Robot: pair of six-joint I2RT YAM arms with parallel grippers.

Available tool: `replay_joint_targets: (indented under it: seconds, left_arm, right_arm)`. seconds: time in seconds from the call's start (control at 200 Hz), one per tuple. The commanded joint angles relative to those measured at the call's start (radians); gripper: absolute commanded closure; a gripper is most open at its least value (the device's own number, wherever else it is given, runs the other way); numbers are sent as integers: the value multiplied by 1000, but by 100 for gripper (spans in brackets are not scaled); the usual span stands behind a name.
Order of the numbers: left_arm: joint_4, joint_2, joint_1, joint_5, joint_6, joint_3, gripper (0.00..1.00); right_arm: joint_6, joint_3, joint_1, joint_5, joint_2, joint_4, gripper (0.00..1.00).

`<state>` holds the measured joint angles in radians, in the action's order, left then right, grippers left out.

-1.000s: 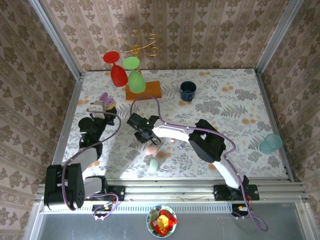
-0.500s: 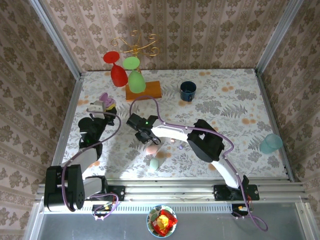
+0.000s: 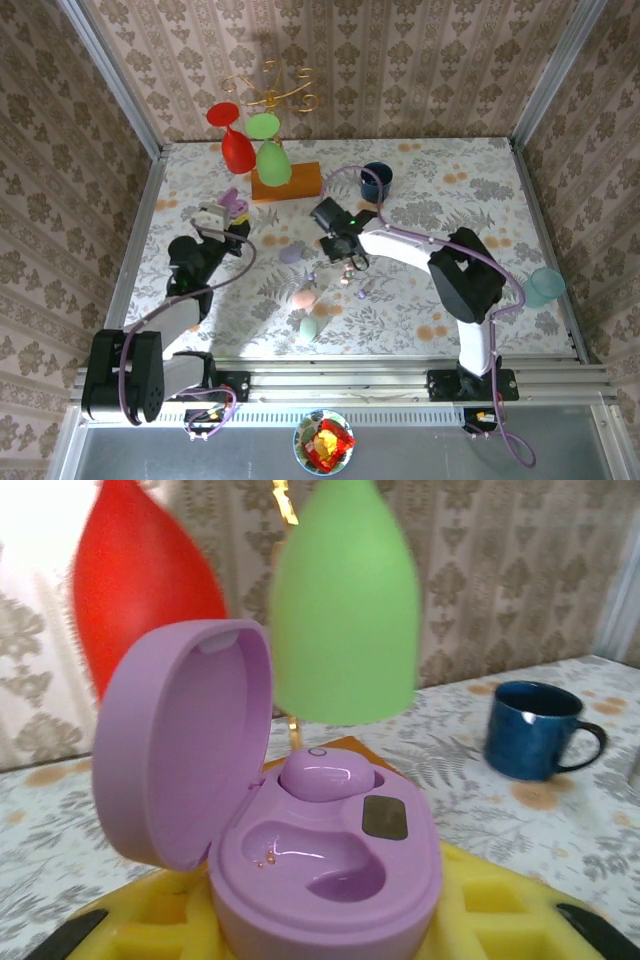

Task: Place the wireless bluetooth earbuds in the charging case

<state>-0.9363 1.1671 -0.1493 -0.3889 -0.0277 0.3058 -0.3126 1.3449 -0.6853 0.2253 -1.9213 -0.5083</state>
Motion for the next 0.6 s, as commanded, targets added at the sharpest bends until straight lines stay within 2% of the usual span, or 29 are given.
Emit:
replay_joint_targets:
  seconds: [0.0, 0.175, 0.3, 0.595]
  left_arm:
    - [-64, -26, -50, -57, 72, -20, 70]
    - [-63, -52, -149, -73, 88, -32, 70]
    - [-58, -54, -203, -61, 96, -37, 70]
    - [-85, -9, -214, -42, 96, -39, 70]
  right_arm:
    - [18, -91, 75, 4, 61, -6, 82]
    - [64, -183, 178, 1, 106, -75, 82]
    - [82, -191, 203, 0, 99, -127, 81]
    - [92, -119, 204, 60, 47, -207, 72]
